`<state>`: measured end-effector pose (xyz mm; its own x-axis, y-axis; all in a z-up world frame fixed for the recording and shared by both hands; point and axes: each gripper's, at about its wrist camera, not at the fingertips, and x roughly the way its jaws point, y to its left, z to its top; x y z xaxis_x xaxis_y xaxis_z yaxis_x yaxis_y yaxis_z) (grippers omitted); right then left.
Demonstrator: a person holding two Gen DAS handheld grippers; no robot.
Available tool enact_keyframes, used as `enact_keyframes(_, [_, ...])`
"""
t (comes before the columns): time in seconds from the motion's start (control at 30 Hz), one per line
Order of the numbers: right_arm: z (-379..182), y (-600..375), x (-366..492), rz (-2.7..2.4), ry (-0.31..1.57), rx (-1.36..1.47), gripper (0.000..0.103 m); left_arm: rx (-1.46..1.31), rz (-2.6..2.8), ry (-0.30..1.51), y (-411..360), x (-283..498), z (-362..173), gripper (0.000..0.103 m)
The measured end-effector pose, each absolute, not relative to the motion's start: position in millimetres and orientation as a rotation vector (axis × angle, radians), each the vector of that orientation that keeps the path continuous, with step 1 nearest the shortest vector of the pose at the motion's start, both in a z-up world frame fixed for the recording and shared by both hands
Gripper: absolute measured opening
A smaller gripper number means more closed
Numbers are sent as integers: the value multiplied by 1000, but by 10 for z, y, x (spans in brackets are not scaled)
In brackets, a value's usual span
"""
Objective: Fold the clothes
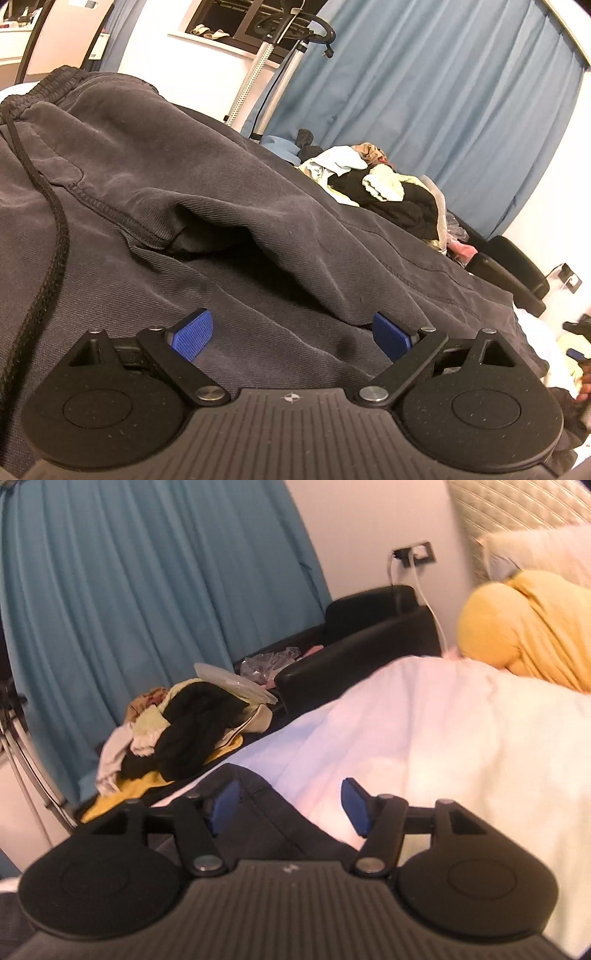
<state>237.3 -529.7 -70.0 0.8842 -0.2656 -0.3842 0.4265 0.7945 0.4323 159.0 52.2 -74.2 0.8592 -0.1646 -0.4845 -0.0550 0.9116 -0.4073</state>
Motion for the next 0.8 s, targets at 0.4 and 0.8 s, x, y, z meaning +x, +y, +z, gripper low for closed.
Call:
enact_keyframes(0.4, [-1130, -5173, 2284, -246, 564, 975, 50, -473, -35, 553, 650, 1431, -586, 95])
enact_keyframes(0.8, [-614, -5310, 2247, -240, 306, 872, 2, -390, -29, 528, 570, 1497, -591, 95])
